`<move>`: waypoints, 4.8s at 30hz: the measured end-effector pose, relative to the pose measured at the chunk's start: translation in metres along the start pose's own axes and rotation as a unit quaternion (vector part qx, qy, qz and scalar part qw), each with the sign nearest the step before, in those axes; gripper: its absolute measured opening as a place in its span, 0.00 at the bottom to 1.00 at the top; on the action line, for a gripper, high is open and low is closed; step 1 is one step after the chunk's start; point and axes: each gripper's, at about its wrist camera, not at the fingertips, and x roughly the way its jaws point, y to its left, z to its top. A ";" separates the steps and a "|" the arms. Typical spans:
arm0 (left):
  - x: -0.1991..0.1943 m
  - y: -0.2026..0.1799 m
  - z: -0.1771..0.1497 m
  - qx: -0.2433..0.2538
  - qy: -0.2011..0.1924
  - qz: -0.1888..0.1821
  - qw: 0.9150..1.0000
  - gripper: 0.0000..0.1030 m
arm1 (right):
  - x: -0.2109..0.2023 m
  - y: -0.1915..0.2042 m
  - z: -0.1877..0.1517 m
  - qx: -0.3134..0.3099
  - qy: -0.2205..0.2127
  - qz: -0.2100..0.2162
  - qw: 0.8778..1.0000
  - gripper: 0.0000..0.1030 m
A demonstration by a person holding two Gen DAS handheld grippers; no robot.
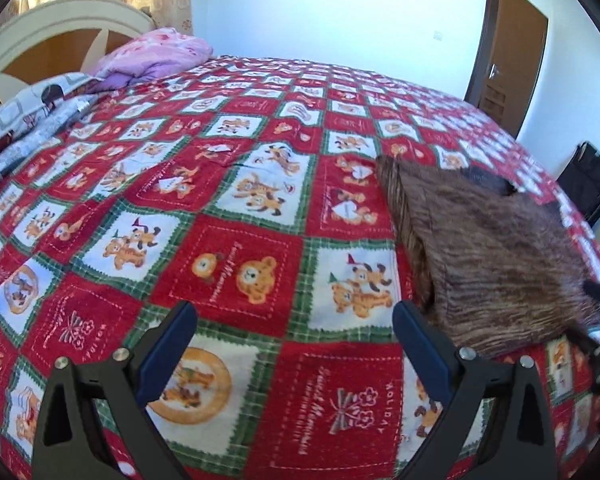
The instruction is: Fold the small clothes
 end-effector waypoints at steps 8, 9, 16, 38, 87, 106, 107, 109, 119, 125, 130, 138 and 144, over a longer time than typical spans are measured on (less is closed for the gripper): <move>0.005 0.018 0.008 -0.019 -0.004 -0.025 0.999 0.97 | 0.019 0.079 0.022 -0.114 -0.012 0.018 0.993 0.71; 0.005 0.020 0.008 -0.022 -0.003 -0.030 0.999 0.97 | 0.021 0.085 0.023 -0.121 -0.011 0.018 0.992 0.71; 0.006 0.026 0.015 -0.033 0.001 -0.060 0.998 0.97 | 0.044 0.112 0.028 -0.147 0.002 0.031 0.989 0.61; 0.071 -0.054 0.076 0.052 0.001 -0.143 0.988 0.97 | 0.059 0.112 0.031 -0.102 -0.010 0.047 0.994 0.09; 0.103 -0.149 0.143 -0.007 0.020 -0.279 0.960 0.08 | -0.024 -0.001 0.016 0.027 -0.085 0.018 0.996 0.05; 0.079 -0.245 0.158 0.029 0.000 -0.319 0.947 0.08 | -0.061 -0.089 -0.021 0.133 -0.094 -0.013 0.986 0.05; 0.078 -0.251 0.159 0.031 0.000 -0.322 0.946 0.08 | -0.063 -0.094 -0.024 0.140 -0.094 -0.015 0.986 0.05; 0.076 -0.264 0.159 0.037 0.000 -0.327 0.944 0.07 | -0.068 -0.103 -0.030 0.150 -0.093 -0.019 0.984 0.05; 0.070 -0.335 0.149 0.087 0.005 -0.357 0.930 0.06 | -0.083 -0.143 -0.073 0.207 -0.074 -0.041 0.975 0.04; 0.083 -0.367 0.128 0.110 0.035 -0.360 0.926 0.06 | -0.072 -0.159 -0.104 0.241 -0.034 -0.035 0.969 0.04; 0.090 -0.370 0.127 0.143 0.058 -0.290 0.945 0.09 | -0.062 -0.159 -0.120 0.249 -0.012 -0.020 0.968 0.04; 0.087 -0.388 0.112 0.225 0.050 -0.210 0.950 0.62 | -0.055 -0.167 -0.132 0.274 -0.014 -0.001 0.962 0.04; 0.083 -0.395 0.108 0.220 0.030 -0.203 0.954 0.62 | -0.082 -0.196 -0.129 0.296 -0.050 -0.019 0.954 0.03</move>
